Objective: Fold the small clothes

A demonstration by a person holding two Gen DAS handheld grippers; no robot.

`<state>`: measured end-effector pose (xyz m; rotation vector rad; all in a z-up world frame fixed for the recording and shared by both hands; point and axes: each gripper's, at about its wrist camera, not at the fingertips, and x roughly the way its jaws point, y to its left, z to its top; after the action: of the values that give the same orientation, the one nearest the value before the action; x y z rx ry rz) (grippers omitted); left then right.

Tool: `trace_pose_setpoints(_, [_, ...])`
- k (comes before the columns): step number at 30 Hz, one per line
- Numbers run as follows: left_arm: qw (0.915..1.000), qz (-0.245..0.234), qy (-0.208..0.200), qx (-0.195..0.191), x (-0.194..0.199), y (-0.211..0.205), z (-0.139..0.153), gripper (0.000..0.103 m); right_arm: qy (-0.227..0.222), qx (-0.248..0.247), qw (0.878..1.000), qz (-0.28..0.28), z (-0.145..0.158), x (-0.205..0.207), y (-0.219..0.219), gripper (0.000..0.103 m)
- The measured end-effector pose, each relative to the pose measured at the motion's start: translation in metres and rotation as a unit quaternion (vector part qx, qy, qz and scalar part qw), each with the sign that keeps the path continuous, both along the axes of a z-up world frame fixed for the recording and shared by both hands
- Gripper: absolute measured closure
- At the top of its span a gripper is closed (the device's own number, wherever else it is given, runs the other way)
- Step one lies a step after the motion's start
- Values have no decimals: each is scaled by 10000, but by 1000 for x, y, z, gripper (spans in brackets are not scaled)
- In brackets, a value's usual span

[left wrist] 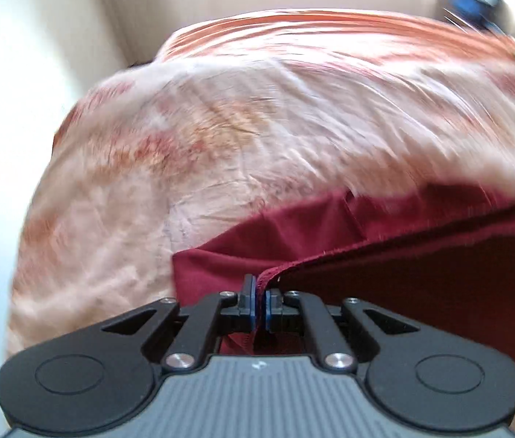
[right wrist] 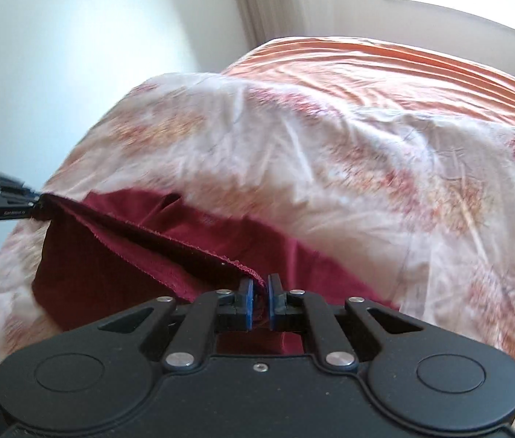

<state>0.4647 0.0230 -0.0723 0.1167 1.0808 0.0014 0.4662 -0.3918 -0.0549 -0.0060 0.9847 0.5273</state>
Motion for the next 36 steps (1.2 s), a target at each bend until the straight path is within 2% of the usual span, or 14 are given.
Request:
trace_pose_setpoints(7, [9984,557,-33,-87,39,2,-31,99,-75,-323,9980,-542,-38,36,10,96])
trace_pose_setpoints(10, [9973,722,130,-87,52,2,-45,89,-3,-374,9968,-704,-53,49,12,95])
trace_pose_setpoints(11, [9966,800,191,-64,55,2,-49,75,37,-377,9965,-740,-59,54,13,93])
trace_pose_setpoints(12, [9959,881,225,-31,57,3,-53,52,80,-398,9961,-781,-64,58,14,92])
trace_pose_setpoints(14, [9948,999,197,18,59,5,-55,27,103,-505,9952,-837,-70,63,16,91])
trace_pose_setpoints(16, [9942,1067,141,-20,58,9,-53,25,94,-601,9936,-950,-75,67,16,88])
trace_pose_setpoints(19, [9918,1271,48,-139,56,18,-50,12,40,-688,9892,-1293,-76,71,9,78])
trace_pose_setpoints(20, [9909,1335,-42,-166,54,21,-48,10,-41,-746,9873,-1400,-75,71,8,68])
trace_pose_setpoints(22, [9901,1359,-252,-238,48,24,-45,3,-265,-814,9851,-1491,-71,67,8,38])
trace_pose_setpoints(23, [9901,1330,-356,-262,45,24,-45,1,-409,-826,9841,-1520,-69,61,10,21])
trace_pose_setpoints(27, [9930,1052,-499,-223,36,21,-61,0,-776,-756,9869,-1199,-72,33,29,2])
trace_pose_setpoints(30, [9929,1060,-536,60,35,19,-89,0,-1058,-1189,9821,-1008,-92,14,53,1])
trace_pose_setpoints(32, [9914,1107,-663,236,37,21,-106,0,-1318,-1684,9711,-1061,-111,6,66,1])
trace_pose_setpoints(36, [9862,1275,-991,362,43,22,-122,0,-1459,-2317,9434,-1871,-145,12,66,1])
